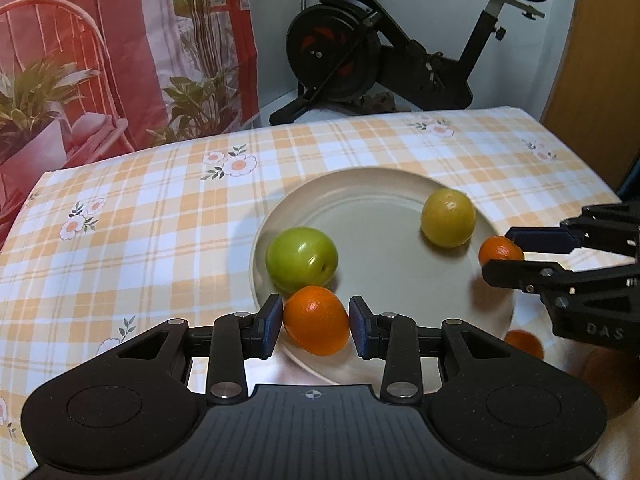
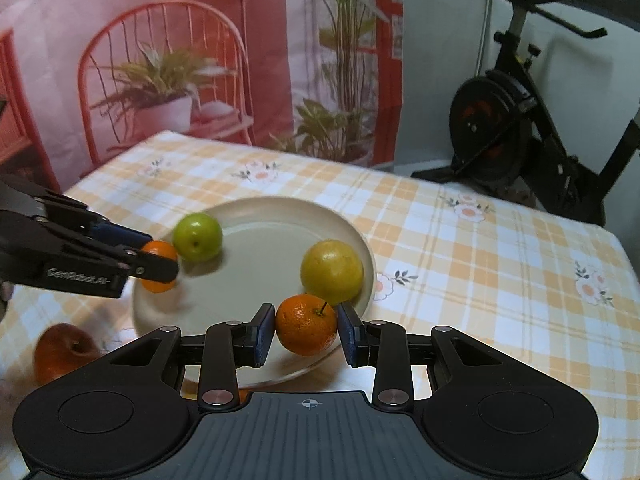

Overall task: Organize fruits
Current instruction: 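Lower both oranges onto the beige plate and open both tools, then move both tools back to the fruit pile toward the red apple, then close the left tool on the red apple while the right tool clamps it too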

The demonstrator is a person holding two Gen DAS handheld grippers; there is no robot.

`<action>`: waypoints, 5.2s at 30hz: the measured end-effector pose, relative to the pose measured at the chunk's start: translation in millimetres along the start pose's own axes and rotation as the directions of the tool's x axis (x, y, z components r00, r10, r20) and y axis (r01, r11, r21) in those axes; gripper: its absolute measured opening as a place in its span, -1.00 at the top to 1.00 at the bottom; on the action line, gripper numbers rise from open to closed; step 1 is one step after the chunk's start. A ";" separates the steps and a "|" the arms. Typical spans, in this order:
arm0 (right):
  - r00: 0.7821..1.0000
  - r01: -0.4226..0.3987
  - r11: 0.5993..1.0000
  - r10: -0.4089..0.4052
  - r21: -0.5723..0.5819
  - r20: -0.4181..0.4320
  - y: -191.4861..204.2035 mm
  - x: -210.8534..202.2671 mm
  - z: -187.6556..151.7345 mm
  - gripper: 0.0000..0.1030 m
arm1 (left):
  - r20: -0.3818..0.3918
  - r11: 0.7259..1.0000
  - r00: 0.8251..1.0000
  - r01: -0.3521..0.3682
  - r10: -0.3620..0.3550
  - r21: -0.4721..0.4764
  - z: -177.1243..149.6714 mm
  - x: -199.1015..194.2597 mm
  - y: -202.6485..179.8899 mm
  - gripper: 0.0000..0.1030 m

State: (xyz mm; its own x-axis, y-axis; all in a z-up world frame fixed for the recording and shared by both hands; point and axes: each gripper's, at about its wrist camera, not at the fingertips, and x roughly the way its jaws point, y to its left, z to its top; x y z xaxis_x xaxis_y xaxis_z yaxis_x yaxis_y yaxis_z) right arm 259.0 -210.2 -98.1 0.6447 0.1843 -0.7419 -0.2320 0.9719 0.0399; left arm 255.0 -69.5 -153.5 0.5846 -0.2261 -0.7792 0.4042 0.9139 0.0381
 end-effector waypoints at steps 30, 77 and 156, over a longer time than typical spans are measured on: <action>0.992 0.031 0.993 -0.045 -0.114 -0.119 4.1 33.6 17.7 0.32 | 0.011 1.000 1.000 0.014 -0.013 -0.022 2.7 10.5 4.9 0.22; 0.994 -0.058 0.998 0.057 0.014 0.090 73.9 -74.0 -34.9 0.18 | 0.035 0.984 0.998 0.057 -0.052 -0.169 -57.0 -72.0 15.4 0.12; 0.975 -0.219 0.936 0.199 -0.275 -0.100 185.3 -40.0 -51.2 -0.07 | 0.052 0.909 0.966 0.257 -0.255 -0.328 -109.6 -85.4 70.6 -0.11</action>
State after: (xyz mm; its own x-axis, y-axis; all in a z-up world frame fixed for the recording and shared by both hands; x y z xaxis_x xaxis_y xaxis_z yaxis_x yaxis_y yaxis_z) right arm 152.9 -45.0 -95.4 0.5093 0.3582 -0.7825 -0.5585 0.8293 0.0162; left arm 156.5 51.3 -152.8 0.4979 -0.4684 -0.7299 0.2871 0.8832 -0.3709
